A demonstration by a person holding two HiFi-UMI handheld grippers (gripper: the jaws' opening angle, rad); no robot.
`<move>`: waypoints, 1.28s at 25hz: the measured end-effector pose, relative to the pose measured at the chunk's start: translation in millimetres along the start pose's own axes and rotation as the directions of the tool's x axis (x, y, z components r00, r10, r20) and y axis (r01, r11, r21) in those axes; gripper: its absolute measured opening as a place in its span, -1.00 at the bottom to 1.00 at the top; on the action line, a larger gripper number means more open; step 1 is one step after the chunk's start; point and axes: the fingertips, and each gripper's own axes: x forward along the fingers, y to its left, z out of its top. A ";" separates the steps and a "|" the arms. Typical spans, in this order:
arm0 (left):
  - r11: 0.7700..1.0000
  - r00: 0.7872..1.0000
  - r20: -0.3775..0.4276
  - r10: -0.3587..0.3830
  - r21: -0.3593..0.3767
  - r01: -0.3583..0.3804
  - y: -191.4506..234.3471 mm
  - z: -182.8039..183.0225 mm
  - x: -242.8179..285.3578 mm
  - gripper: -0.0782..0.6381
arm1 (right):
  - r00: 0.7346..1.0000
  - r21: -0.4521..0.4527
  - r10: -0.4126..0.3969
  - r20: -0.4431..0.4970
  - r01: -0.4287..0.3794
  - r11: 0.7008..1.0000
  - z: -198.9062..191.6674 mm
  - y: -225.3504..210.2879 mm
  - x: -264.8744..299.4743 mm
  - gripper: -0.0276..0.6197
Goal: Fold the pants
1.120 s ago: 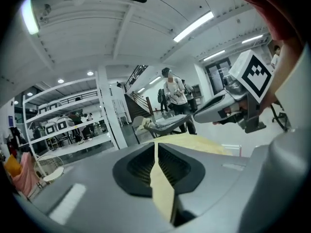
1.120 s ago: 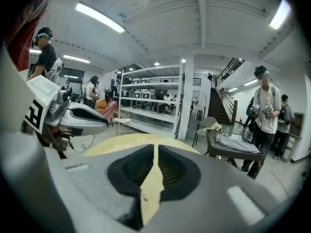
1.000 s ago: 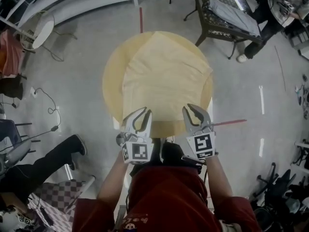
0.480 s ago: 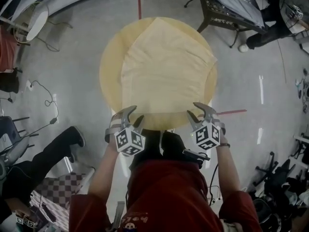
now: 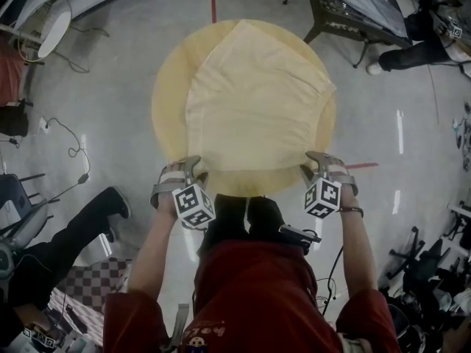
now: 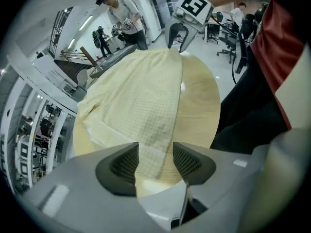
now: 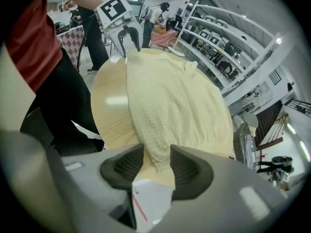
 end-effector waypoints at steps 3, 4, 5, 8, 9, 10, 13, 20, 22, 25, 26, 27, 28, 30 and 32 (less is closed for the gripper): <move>1.000 1.000 -0.004 -0.010 0.018 0.010 0.6 -2.6 0.3 -0.14 | 0.999 -0.010 0.029 -0.021 -0.030 1.000 -2.0 -0.2 4.8 -0.42; 1.000 1.000 -0.007 -0.018 0.022 0.018 0.4 -3.0 -0.4 -0.16 | 0.999 -0.006 0.042 -0.022 -0.042 0.999 -1.5 -0.4 5.0 -0.42; 0.999 1.000 -0.009 -0.029 0.024 0.029 -0.3 -2.8 -1.0 -0.20 | 0.998 0.000 0.053 -0.023 -0.053 0.999 -1.1 -1.0 4.4 -0.42; 0.997 0.997 -0.015 -0.072 0.032 0.072 -6.9 -2.9 -1.5 -0.34 | 0.997 0.018 0.075 -0.022 -0.074 0.997 -0.2 0.8 2.3 -0.44; 0.996 0.996 -0.017 -0.086 0.031 0.087 -9.0 -3.8 -1.6 -0.37 | 0.996 0.027 0.082 -0.019 -0.082 0.996 0.2 2.3 2.2 -0.45; 0.994 0.995 -0.017 -0.102 0.025 0.102 -10.0 -4.8 -1.4 -0.38 | 0.996 0.035 0.090 -0.017 -0.089 0.995 0.6 3.2 2.3 -0.45; 0.987 0.987 -0.008 -0.159 -0.012 0.159 -9.8 -7.4 -0.2 -0.39 | 0.994 0.049 0.106 -0.020 -0.105 0.993 1.8 4.1 3.0 -0.46; 0.944 0.944 -0.044 -0.326 -0.059 0.323 -7.2 -6.7 5.7 -0.40 | 0.987 0.058 0.159 -0.033 -0.157 0.986 2.1 2.2 6.0 -0.48; 0.945 0.943 -0.062 -0.327 -0.037 0.325 -3.6 -5.8 7.8 -0.49 | 0.981 0.066 0.189 -0.037 -0.186 0.980 1.5 1.8 7.0 -0.49; 0.956 0.954 -0.068 -0.293 -0.010 0.293 3.6 -6.5 11.5 -0.68 | 0.973 0.068 0.227 -0.043 -0.224 0.972 2.3 2.3 9.2 -0.53; 0.959 0.957 -0.070 -0.283 0.000 0.284 3.8 -6.9 11.9 -0.68 | 0.972 0.065 0.230 -0.043 -0.227 0.972 2.8 2.7 9.4 -0.55; 0.961 0.959 -0.071 -0.274 0.011 0.276 2.9 -7.5 11.6 -0.68 | 0.973 0.063 0.227 -0.042 -0.224 0.973 3.3 2.8 9.3 -0.59; 0.963 0.961 -0.073 -0.266 0.021 0.268 1.8 -8.4 10.7 -0.69 | 0.975 0.061 0.219 -0.041 -0.216 0.974 3.9 2.7 8.9 -0.73; 0.968 0.966 -0.079 -0.247 0.034 0.250 2.1 -12.0 8.6 -0.69 | 0.978 0.061 0.204 -0.037 -0.202 0.978 7.0 1.8 8.6 -0.81; 0.972 0.970 -0.086 -0.226 0.044 0.231 4.5 -14.7 7.7 -0.69 | 0.981 0.066 0.189 -0.030 -0.187 0.980 9.7 -0.8 8.3 -0.84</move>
